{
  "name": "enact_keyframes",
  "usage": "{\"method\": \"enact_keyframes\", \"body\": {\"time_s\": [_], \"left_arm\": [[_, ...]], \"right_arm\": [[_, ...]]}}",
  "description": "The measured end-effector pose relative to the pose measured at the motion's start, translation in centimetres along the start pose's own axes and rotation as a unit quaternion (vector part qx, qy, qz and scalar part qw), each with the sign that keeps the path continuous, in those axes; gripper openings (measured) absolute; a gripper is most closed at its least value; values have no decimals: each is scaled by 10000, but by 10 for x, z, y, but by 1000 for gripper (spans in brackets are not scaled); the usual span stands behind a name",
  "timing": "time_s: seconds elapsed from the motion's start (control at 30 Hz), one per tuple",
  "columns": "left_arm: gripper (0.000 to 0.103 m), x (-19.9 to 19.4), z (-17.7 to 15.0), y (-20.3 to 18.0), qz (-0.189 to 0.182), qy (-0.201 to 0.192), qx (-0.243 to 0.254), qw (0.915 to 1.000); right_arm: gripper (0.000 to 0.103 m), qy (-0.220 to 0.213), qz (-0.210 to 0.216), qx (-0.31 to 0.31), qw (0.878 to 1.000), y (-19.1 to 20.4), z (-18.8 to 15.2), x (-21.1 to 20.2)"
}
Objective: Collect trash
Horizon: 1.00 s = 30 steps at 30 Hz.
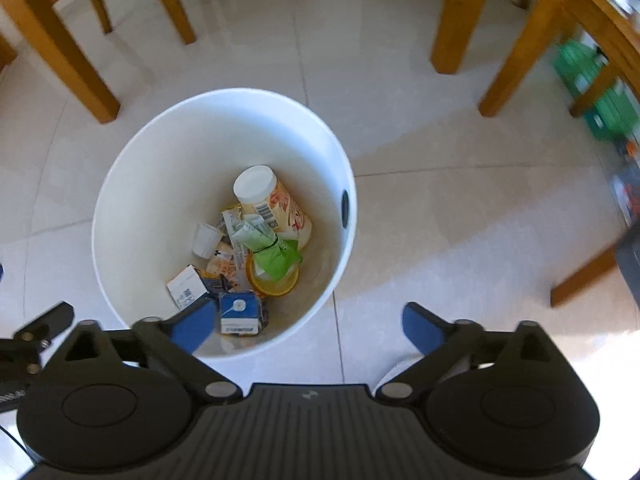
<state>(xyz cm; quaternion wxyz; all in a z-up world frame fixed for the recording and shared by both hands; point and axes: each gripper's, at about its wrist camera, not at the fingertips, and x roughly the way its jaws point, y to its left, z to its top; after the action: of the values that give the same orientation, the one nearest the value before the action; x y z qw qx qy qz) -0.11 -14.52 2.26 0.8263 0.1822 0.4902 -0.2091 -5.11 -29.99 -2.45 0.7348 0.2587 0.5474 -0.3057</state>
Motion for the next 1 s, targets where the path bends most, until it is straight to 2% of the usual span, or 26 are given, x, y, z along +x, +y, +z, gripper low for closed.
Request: {"method": "enact_keyframes", "body": {"time_s": [0.2, 0.33, 0.6, 1.0], "left_arm": [[102, -18, 3, -1, 24, 45, -190, 9998], [102, -23, 3, -6, 194, 104, -118, 9997], [102, -26, 3, -9, 346, 163, -199, 9991], [102, -26, 6, -16, 433, 229, -195, 9986]], "right_arm": [[103, 187, 17, 495, 9986, 2, -24, -18], [103, -67, -100, 400, 9991, 11, -38, -33], [103, -202, -68, -128, 9997, 32, -43, -41], [103, -291, 44, -25, 9996, 23, -40, -46]]}}
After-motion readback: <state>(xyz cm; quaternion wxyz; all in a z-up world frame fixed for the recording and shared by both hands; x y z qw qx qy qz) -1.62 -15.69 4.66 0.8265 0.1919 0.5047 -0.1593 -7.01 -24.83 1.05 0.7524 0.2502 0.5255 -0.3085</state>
